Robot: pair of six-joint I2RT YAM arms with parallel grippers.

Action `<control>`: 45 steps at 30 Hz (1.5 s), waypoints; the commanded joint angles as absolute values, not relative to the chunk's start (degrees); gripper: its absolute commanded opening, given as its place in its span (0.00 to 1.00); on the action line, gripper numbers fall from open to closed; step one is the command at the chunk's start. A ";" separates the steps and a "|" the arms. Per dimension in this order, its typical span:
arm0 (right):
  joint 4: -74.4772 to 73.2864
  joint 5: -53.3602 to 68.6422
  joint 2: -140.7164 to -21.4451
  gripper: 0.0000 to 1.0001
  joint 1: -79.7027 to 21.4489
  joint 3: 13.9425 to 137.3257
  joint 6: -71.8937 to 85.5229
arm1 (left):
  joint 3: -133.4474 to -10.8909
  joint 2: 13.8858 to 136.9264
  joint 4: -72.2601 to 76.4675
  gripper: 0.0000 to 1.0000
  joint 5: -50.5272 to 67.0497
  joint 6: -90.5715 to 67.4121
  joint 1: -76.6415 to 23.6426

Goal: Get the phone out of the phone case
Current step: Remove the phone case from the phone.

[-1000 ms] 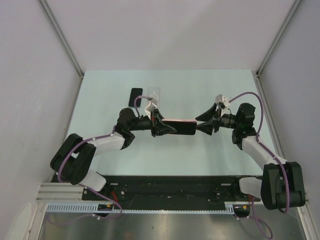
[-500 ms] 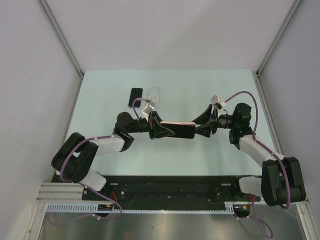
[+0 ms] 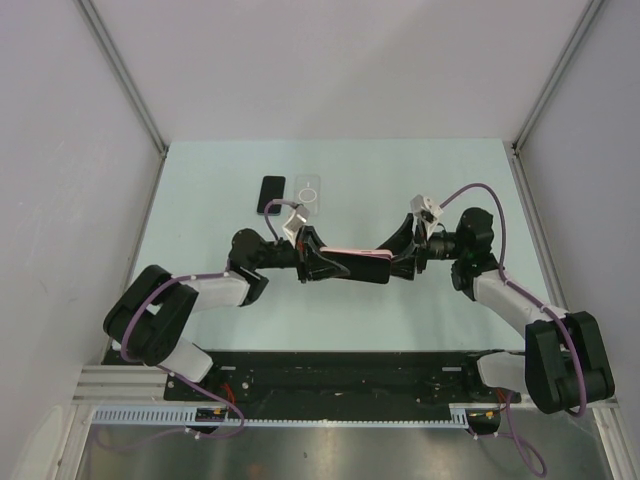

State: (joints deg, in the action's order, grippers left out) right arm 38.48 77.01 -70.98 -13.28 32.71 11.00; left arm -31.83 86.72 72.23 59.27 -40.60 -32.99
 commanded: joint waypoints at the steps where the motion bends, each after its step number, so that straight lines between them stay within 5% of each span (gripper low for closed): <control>1: 42.71 77.70 -70.84 0.57 -16.43 34.45 13.09 | -32.17 86.57 83.67 0.00 51.07 -41.84 -33.75; 33: 43.06 80.33 -73.74 0.58 -19.07 34.37 14.32 | -27.77 86.31 94.66 0.00 42.45 -46.93 -30.06; 41: 44.20 79.28 -73.48 0.54 -20.48 34.37 15.82 | -27.07 86.13 95.01 0.00 40.78 -46.67 -29.53; 45: 47.10 78.05 -73.83 0.40 -20.65 34.37 19.42 | -26.81 86.31 95.10 0.00 39.99 -46.23 -29.44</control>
State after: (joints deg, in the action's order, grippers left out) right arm 41.06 73.87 -74.41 -17.67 32.71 16.16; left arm -26.24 86.67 76.99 54.85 -45.67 -31.68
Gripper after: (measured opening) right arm 0.477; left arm 0.197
